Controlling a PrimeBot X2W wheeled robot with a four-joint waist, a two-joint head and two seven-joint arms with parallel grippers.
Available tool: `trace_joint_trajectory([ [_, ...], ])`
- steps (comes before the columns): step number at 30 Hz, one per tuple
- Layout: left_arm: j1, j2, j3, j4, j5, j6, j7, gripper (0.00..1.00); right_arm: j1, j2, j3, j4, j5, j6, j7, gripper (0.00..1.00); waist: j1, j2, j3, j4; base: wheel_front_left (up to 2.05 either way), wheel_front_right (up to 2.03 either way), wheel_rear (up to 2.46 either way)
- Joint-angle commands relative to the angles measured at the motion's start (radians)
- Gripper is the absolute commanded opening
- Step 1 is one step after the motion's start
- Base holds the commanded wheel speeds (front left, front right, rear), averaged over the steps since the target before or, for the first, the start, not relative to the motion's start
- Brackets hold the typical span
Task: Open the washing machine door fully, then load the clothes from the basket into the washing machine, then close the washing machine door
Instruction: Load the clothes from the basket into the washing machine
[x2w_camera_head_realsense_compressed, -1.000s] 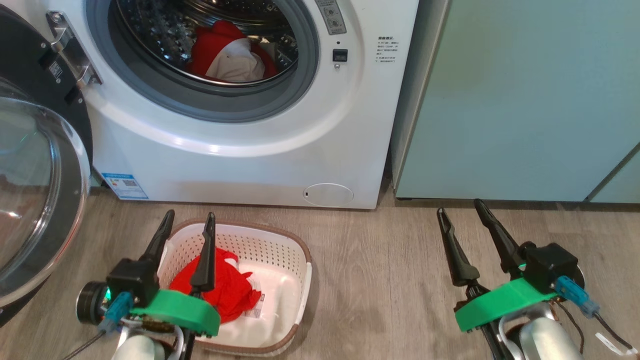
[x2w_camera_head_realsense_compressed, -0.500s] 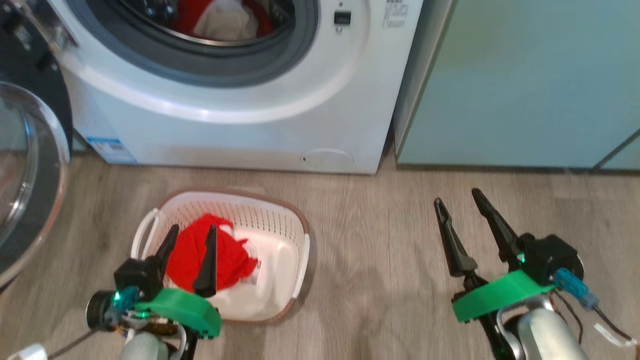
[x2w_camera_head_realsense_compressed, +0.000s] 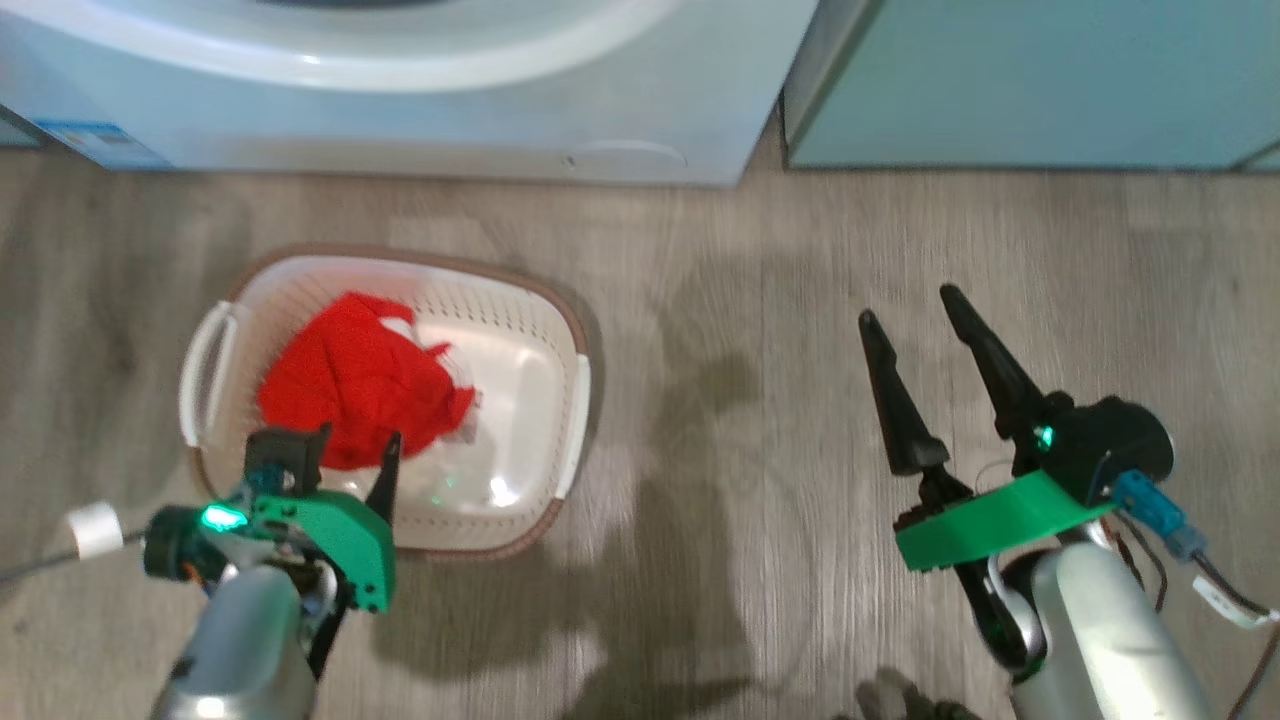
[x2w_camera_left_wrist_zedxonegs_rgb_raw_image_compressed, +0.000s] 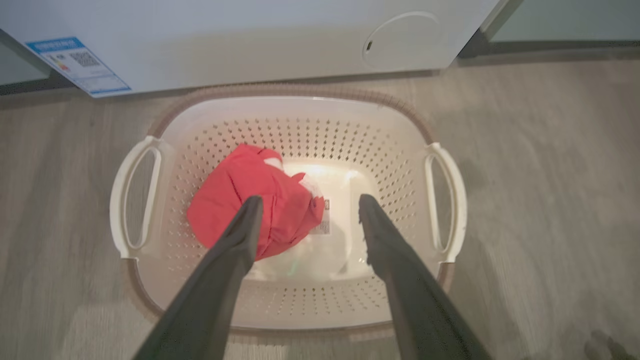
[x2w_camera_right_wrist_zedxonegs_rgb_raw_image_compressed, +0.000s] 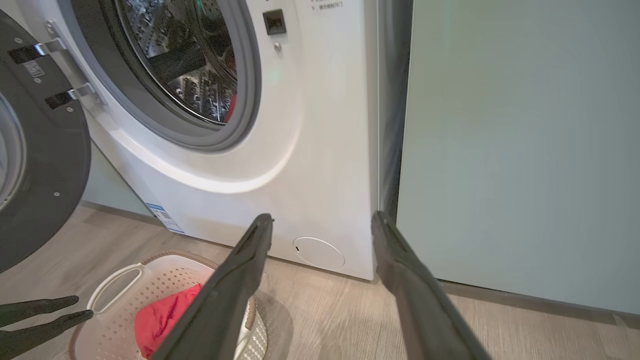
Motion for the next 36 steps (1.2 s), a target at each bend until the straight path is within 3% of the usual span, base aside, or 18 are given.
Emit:
trace_joint_trajectory([
  [1, -0.032, 0.036, 0.016, 0.016, 0.014, -0.004, -0.010, 1.00, -0.021, 0.000, 0.026, -0.037, -0.005, 0.000, -0.009, 1.00, -0.0003, 0.0000, 0.077, -0.040, 0.00, 0.00, 0.00],
  [9, -0.205, 0.112, -0.031, 0.267, 0.063, -0.010, -0.007, 1.00, -0.051, 0.000, 0.042, -0.065, 0.022, 0.000, -0.009, 1.00, -0.0003, 0.0000, 0.219, -0.113, 0.00, 0.00, 0.00],
  [15, -0.317, 0.176, -0.058, 0.382, 0.093, 0.008, 0.018, 1.00, -0.068, 0.000, 0.051, -0.084, 0.056, 0.000, -0.009, 1.00, -0.0003, 0.0000, 0.317, -0.160, 0.00, 0.00, 0.00],
  [36, -0.534, 0.370, -0.193, 0.444, 0.213, 0.067, 0.189, 1.00, -0.134, 0.000, 0.084, -0.128, 0.126, 0.000, -0.009, 1.00, -0.0003, 0.0000, 0.543, -0.256, 0.00, 0.00, 0.00],
])
